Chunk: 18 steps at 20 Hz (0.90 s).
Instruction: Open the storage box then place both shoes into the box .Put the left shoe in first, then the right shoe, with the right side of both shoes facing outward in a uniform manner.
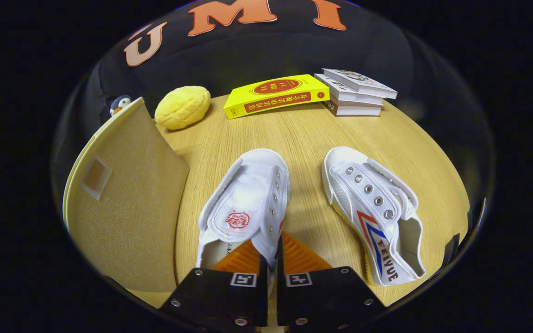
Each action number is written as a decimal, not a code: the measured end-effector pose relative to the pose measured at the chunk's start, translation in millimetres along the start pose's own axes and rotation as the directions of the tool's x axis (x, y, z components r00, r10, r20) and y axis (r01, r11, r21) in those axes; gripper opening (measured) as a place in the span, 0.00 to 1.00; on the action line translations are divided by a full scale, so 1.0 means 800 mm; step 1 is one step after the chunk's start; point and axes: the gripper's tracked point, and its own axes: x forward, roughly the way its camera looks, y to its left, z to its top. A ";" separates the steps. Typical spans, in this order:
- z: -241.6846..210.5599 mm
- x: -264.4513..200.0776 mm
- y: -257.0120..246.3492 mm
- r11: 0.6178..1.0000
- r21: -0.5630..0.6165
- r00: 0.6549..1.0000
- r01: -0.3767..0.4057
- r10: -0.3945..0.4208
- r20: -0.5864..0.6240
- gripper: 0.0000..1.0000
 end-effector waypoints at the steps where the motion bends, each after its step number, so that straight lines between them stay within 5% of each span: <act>1: 0.006 -0.001 0.002 1.000 0.005 0.999 -0.012 0.012 0.032 0.01; 8: 0.055 -0.023 0.009 0.978 0.169 0.983 -0.123 0.097 0.154 0.00; 18: 0.133 -0.111 0.016 0.989 0.109 0.961 -0.097 0.064 0.267 0.00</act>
